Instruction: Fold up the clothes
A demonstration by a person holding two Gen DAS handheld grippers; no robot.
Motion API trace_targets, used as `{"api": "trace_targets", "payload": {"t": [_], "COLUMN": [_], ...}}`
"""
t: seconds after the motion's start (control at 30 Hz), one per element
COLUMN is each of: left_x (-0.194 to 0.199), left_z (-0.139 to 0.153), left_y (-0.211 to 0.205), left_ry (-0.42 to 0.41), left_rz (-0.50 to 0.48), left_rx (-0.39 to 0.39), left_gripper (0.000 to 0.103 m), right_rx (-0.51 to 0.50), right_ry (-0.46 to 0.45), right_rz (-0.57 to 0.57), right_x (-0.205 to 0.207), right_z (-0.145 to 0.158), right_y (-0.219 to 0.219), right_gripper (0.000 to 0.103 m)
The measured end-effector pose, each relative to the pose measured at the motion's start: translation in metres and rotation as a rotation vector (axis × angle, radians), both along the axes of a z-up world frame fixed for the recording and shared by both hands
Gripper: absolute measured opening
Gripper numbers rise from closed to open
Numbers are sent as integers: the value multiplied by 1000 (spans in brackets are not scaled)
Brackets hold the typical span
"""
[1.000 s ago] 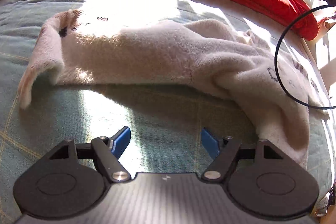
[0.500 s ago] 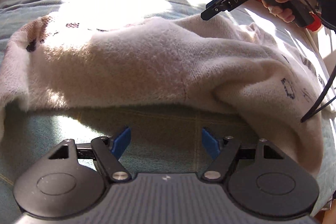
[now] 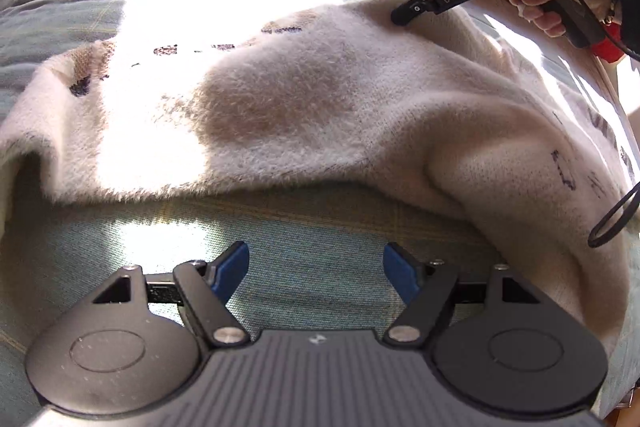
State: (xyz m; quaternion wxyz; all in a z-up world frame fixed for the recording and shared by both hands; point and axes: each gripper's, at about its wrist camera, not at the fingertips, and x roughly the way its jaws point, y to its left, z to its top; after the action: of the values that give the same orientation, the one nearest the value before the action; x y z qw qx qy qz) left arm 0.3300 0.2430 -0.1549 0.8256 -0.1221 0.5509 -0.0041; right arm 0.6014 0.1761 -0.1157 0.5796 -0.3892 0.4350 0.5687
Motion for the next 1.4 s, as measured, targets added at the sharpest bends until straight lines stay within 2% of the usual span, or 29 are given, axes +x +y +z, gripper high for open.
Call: {"api": "trace_targets", "payload": {"t": [0.2, 0.3, 0.4, 0.47, 0.67, 0.8, 0.87, 0.97, 1.07, 1.17, 1.2, 1.37, 1.4], "left_x": [-3, -4, -6, -5, 7, 37, 53, 72, 62, 44, 35, 5, 1], "left_z": [1, 1, 4, 6, 26, 25, 12, -12, -22, -25, -25, -12, -9], "left_y": [-1, -1, 3, 6, 17, 42, 56, 72, 82, 93, 101, 138, 142], "left_ry": [0, 2, 1, -1, -76, -158, -188, -108, -85, -69, -59, -33, -29], "left_rz": [7, 5, 17, 27, 38, 92, 122, 198, 204, 225, 250, 332, 342], "left_rx": [-1, 5, 17, 23, 58, -9, -60, -67, -8, 71, 91, 31, 45], "left_gripper": [74, 74, 74, 74, 74, 74, 74, 74, 74, 75, 75, 75, 76], "right_rx": [28, 45, 103, 144, 220, 198, 182, 157, 144, 124, 117, 138, 143], "right_ry": [-61, -89, -50, -20, 70, 65, 70, 90, 158, 213, 219, 209, 209], "right_rz": [-129, -195, -270, -319, -511, -620, -700, -831, -965, -1050, -1055, -1032, -1029], "right_x": [16, 24, 31, 37, 45, 23, 2, -30, -56, -74, -78, -83, -82], "right_z": [0, 1, 21, 37, 102, 119, 114, 98, 76, 50, 44, 40, 40], "right_y": [6, 8, -1, -9, -89, -164, -203, -255, -294, -312, -312, -304, -303], "right_gripper": [19, 27, 30, 37, 49, 50, 51, 52, 52, 52, 52, 53, 53]}}
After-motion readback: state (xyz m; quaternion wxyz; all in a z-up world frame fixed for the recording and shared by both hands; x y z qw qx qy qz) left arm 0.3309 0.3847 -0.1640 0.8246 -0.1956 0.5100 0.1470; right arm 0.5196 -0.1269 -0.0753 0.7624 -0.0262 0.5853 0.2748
